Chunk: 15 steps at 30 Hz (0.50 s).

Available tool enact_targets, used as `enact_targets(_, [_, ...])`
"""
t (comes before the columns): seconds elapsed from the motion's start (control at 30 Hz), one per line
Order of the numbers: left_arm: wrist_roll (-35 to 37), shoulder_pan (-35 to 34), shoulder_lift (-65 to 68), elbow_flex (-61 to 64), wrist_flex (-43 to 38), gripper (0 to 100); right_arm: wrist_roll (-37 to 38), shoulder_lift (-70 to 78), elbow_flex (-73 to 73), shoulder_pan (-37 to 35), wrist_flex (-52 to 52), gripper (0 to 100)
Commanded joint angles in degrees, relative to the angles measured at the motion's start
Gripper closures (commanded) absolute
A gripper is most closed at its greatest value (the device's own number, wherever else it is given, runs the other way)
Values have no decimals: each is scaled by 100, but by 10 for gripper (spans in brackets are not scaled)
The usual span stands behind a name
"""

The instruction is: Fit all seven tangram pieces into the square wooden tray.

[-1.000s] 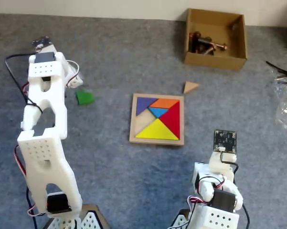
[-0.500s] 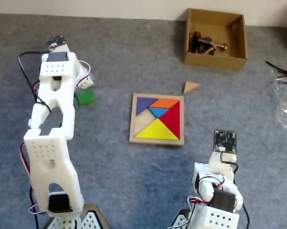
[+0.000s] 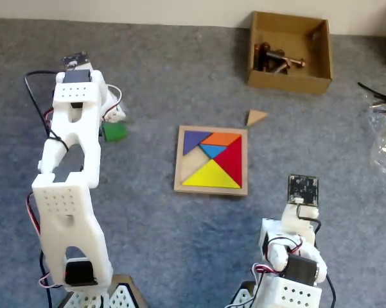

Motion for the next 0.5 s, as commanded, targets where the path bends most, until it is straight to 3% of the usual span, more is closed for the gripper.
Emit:
enact_targets(0.0, [70, 22, -84, -22, 53, 716, -44, -57, 620, 163, -171, 989])
enact_targets(0.47, [70, 4, 453, -84, -202, 716, -44, -57, 620, 171, -171, 989])
